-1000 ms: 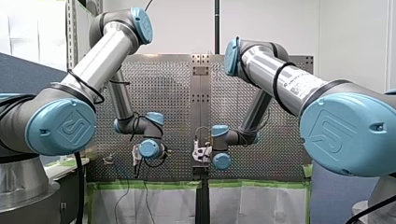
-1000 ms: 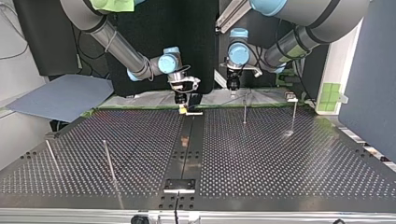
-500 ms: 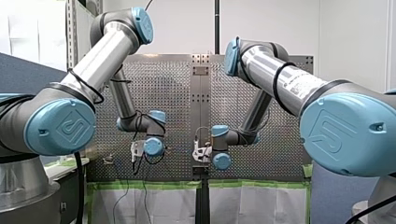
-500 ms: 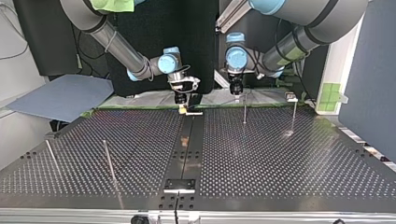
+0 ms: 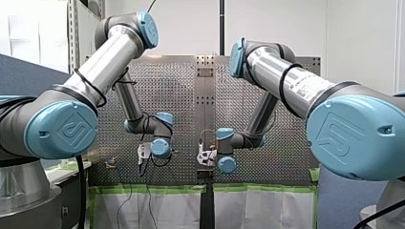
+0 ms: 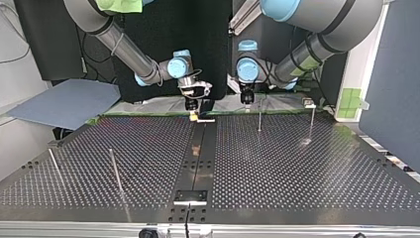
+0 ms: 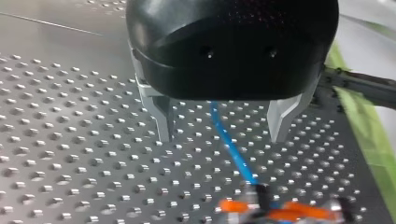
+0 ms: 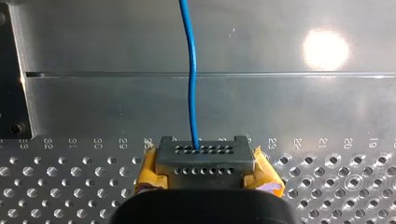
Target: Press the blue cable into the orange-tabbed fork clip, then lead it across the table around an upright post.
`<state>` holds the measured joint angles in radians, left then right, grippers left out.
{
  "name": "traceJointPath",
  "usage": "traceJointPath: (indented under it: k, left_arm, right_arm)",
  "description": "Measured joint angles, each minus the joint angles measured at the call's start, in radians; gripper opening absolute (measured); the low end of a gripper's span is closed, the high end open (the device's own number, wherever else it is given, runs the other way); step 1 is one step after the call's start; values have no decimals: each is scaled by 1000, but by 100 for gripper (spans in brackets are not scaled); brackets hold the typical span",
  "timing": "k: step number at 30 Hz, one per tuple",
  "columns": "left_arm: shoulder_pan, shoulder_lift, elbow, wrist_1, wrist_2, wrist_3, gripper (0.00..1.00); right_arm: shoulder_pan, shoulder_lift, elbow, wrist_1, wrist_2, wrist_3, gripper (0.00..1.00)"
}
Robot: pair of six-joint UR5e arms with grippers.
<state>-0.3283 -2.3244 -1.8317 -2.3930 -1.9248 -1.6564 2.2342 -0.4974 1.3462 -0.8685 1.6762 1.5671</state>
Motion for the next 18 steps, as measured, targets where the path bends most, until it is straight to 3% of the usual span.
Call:
traceJointPath:
  k: [8, 18]
  left_arm:
    - [-5, -59, 52, -38, -4, -29, 100]
    - [1, -69, 112, -98, 9, -52, 100]
  right_arm:
    - [-1, 1, 0, 2, -1, -1, 0]
    - [-3, 0, 0, 5, -1, -2, 0]
